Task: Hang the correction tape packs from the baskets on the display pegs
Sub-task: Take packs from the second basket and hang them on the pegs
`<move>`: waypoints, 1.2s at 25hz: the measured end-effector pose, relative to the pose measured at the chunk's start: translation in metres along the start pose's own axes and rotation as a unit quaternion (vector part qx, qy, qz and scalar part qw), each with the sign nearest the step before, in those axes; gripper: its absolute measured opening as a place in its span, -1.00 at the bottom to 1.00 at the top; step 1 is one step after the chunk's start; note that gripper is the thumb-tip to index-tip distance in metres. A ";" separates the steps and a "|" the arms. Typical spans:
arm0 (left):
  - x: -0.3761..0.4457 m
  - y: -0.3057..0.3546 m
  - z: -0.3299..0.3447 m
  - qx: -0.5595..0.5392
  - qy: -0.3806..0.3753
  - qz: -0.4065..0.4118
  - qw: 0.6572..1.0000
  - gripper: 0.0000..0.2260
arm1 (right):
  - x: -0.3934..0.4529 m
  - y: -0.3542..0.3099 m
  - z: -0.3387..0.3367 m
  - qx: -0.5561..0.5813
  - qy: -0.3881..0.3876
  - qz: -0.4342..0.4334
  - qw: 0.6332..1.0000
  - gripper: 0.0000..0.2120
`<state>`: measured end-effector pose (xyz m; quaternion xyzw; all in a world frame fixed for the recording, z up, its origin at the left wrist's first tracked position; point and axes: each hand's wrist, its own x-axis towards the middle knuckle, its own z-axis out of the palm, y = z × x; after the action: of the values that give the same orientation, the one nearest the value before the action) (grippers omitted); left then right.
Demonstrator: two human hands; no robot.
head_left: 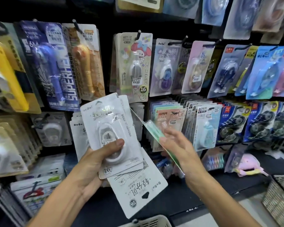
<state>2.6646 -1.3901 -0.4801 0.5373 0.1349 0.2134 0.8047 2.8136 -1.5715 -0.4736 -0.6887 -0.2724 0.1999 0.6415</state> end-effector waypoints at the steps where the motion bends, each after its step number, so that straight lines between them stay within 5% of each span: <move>1: 0.000 0.001 -0.001 0.004 0.015 0.004 1.000 -0.29 | -0.002 0.000 -0.009 -0.087 0.092 -0.052 0.991 -0.34; 3: -0.001 0.002 -0.003 0.003 0.033 0.015 0.999 -0.29 | -0.007 0.004 -0.025 -0.221 0.206 -0.107 0.947 -0.36; 6: -0.004 0.001 0.000 -0.004 0.038 0.020 0.999 -0.29 | -0.008 0.006 -0.037 -0.335 0.267 -0.047 0.902 -0.33; 14: -0.010 -0.004 0.010 0.036 0.049 0.005 0.998 -0.26 | -0.005 0.009 -0.040 -0.397 0.198 0.015 0.896 -0.19; 17: -0.011 -0.008 0.014 0.066 0.045 0.013 0.997 -0.31 | -0.002 0.008 -0.033 -0.442 0.166 -0.065 0.879 -0.35; 19: -0.014 -0.011 0.022 0.107 0.033 0.026 0.993 -0.44 | -0.011 0.001 -0.007 -0.259 0.104 -0.109 0.954 -0.53; 21: -0.015 -0.019 0.029 0.176 0.005 0.050 0.983 -0.53 | -0.018 0.001 0.026 -0.072 -0.006 -0.065 0.995 -0.53; 23: -0.015 -0.021 0.031 0.203 0.009 0.070 0.977 -0.56 | -0.015 0.009 0.046 0.011 -0.026 -0.057 0.998 -0.49; 27: -0.015 -0.015 0.014 0.090 0.022 0.024 0.995 -0.57 | 0.002 0.009 0.036 0.225 -0.023 -0.023 0.974 -0.41; 30: -0.017 -0.010 0.003 0.088 0.057 -0.001 0.994 -0.55 | 0.008 0.014 0.031 0.253 -0.084 0.015 0.964 -0.28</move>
<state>2.6529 -1.4046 -0.4884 0.5929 0.1998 0.2305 0.7453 2.8015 -1.5427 -0.4900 -0.4883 -0.2556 0.3289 0.7668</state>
